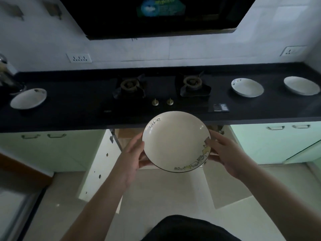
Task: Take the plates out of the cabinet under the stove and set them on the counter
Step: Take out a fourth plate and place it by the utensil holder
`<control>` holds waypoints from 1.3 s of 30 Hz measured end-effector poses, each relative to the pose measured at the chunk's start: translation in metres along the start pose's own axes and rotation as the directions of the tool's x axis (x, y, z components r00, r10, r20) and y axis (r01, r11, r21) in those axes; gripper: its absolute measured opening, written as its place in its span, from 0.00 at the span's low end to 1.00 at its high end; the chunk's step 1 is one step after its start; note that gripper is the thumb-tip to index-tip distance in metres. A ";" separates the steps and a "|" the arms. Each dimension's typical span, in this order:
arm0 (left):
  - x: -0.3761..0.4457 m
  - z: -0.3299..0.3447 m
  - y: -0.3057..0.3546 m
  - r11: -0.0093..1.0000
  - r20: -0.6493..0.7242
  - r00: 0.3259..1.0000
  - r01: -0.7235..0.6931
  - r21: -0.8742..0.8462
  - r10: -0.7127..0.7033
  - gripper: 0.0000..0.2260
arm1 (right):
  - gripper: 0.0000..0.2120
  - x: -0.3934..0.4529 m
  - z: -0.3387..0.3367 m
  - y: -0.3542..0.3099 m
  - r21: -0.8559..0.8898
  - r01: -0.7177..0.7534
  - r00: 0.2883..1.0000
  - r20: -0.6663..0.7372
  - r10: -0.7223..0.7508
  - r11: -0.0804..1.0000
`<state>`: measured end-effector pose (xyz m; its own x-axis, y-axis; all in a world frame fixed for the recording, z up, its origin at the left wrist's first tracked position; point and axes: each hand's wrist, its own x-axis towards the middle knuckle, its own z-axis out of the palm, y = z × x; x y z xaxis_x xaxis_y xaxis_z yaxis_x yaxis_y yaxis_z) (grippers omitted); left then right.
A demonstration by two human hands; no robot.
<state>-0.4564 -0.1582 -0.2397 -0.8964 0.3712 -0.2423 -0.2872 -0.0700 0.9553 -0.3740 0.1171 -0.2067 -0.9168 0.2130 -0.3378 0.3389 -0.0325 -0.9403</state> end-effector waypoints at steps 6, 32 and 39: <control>-0.030 0.042 0.019 0.999 -0.011 1.000 -0.012 -0.045 0.011 0.16 | 0.12 -0.025 -0.035 -0.016 0.040 0.050 0.999 -0.013 -0.049 0.998; -0.159 -0.147 0.071 0.997 -0.346 0.935 -0.082 -0.010 0.073 0.15 | 0.11 -0.031 0.190 -0.037 0.075 0.078 0.972 0.216 -0.092 0.994; -0.155 -0.216 0.096 0.995 -0.396 0.917 -0.069 -0.068 0.037 0.15 | 0.11 -0.012 0.264 -0.050 0.131 0.072 0.964 0.246 -0.103 0.989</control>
<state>-0.4178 -0.4223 -0.1468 -0.9666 -0.0290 -0.2545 -0.2469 -0.1582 0.9560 -0.4359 -0.1411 -0.1671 -0.9704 -0.0317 -0.2394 0.2414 -0.1442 -0.9596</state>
